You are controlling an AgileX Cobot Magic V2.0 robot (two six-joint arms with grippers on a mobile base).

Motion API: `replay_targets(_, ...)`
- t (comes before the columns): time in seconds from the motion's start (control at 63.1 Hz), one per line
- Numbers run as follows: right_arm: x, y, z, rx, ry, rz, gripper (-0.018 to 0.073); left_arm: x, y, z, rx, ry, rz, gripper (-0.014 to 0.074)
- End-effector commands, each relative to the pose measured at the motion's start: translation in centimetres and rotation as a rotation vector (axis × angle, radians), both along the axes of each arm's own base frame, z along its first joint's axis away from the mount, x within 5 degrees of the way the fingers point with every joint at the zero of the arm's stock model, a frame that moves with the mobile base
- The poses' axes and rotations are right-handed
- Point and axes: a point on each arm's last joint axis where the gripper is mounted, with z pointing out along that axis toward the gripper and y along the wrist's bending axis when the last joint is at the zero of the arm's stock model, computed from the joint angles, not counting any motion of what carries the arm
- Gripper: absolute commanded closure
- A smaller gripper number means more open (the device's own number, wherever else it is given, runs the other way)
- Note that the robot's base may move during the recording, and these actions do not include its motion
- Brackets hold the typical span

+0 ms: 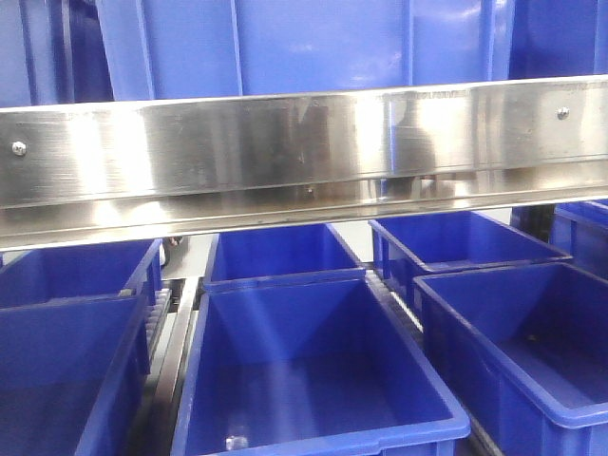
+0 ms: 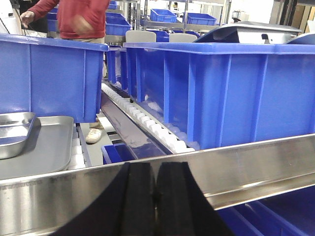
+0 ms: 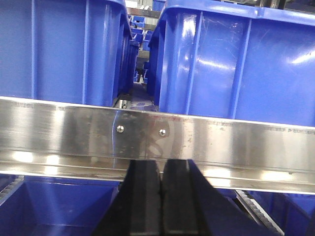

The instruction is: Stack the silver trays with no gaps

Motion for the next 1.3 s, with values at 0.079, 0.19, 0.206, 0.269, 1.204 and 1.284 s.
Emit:
replay_targets(0.079,-0.1,0.0,0.3,-0.006,-0.029,0.002,0.0629,0.0,0.0,0.1,-0.003,-0.015,-0.002,0.0602)
replay_targets(0.19,-0.1,0.0,0.3,-0.006,-0.029,0.002,0.0629,0.0,0.0,0.1,-0.003,-0.015,-0.002,0.0602)
replay_targets(0.206,-0.1,0.0,0.3,-0.006,-0.029,0.002,0.0629,0.0,0.0,0.1,-0.003,-0.015,-0.002,0.0602)
replay_targets(0.269,-0.1,0.0,0.3,-0.006,-0.029,0.002,0.0629,0.0,0.0,0.1,-0.003,-0.015,-0.002,0.0602)
replay_targets(1.204,-0.1,0.0,0.3,-0.006,-0.029,0.002,0.0629,2.3,-0.3,-5.9,0.185,-0.192,0.025,0.0602)
replay_targets(1.284,-0.1,0.0,0.3,-0.006,-0.029,0.002,0.0629,2.4,-0.3,-6.4,0.194,-0.142,0.028,0.0602)
